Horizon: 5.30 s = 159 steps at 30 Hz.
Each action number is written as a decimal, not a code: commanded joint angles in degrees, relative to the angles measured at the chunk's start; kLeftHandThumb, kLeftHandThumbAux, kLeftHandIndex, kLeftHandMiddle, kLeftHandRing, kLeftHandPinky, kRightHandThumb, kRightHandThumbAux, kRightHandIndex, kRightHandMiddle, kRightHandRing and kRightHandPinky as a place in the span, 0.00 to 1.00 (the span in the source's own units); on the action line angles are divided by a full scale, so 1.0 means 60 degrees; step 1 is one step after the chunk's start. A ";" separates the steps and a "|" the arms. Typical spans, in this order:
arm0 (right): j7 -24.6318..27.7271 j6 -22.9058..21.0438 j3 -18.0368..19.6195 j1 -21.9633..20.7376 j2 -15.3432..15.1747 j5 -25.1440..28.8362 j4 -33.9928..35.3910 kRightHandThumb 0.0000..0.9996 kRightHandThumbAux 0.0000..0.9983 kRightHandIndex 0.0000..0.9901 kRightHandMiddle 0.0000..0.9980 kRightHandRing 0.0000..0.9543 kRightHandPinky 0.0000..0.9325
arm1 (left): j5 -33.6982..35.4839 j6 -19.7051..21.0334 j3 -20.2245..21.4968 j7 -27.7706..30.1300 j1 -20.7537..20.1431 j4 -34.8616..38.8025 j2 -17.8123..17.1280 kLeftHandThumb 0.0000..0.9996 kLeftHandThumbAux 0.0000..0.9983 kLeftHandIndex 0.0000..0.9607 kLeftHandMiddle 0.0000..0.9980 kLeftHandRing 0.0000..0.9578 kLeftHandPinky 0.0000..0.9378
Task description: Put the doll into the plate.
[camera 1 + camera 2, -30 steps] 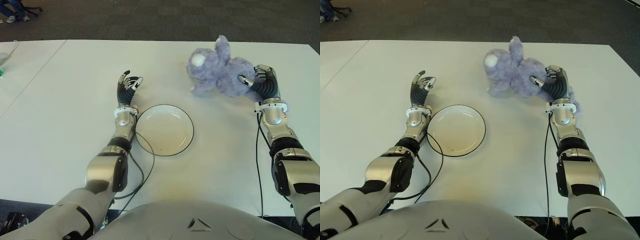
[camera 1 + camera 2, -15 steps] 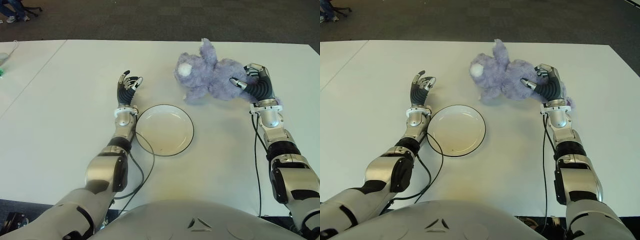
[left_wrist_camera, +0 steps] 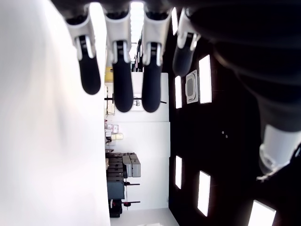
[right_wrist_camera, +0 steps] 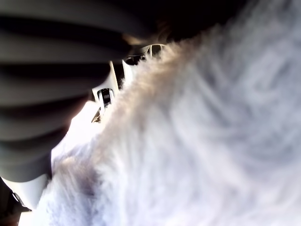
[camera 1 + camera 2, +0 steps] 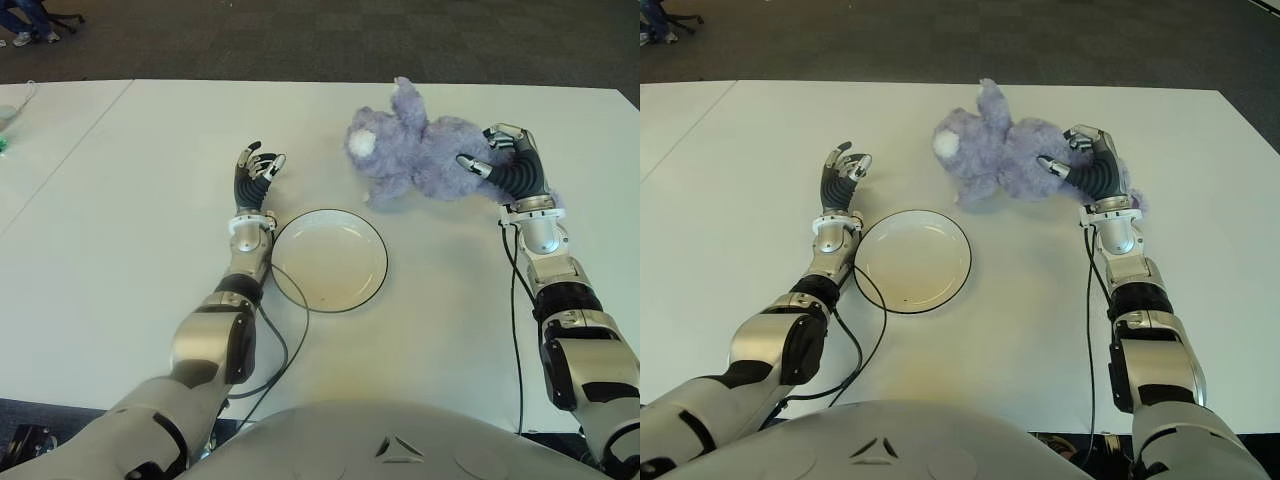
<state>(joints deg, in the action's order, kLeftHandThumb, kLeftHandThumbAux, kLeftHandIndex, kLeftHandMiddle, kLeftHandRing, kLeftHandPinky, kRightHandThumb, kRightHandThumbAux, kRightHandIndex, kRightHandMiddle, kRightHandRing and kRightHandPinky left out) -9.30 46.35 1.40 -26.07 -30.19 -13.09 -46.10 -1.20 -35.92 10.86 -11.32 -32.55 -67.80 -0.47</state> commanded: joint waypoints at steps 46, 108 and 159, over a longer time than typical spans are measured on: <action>0.0124 -0.0226 0.0644 0.0311 0.0369 0.0022 0.3227 0.69 0.72 0.44 0.87 0.92 0.91 | -0.0095 0.1097 0.0040 -0.0123 0.2081 -0.1540 0.0499 0.00 0.60 0.19 0.37 0.37 0.30; 0.0561 -0.0782 -0.0320 -0.1915 0.1952 -0.0456 0.5191 0.69 0.73 0.44 0.84 0.90 0.91 | -0.0389 0.1376 -0.0142 -0.0570 0.1978 -0.1593 0.0528 0.00 0.58 0.20 0.37 0.37 0.29; 0.0939 0.0346 -0.0796 0.3675 0.2163 -0.1371 0.5127 0.69 0.72 0.44 0.88 0.93 0.95 | -0.0425 0.1365 -0.0135 -0.0584 0.2065 -0.1593 0.0573 0.00 0.57 0.19 0.37 0.37 0.31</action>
<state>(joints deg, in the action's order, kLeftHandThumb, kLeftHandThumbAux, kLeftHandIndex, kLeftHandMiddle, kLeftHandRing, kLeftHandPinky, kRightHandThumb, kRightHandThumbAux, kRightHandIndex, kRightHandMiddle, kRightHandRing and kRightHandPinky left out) -3.45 50.19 -5.25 -8.63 -14.11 -18.79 -14.60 -2.84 -35.15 10.29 -14.06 -32.79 -67.82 -0.23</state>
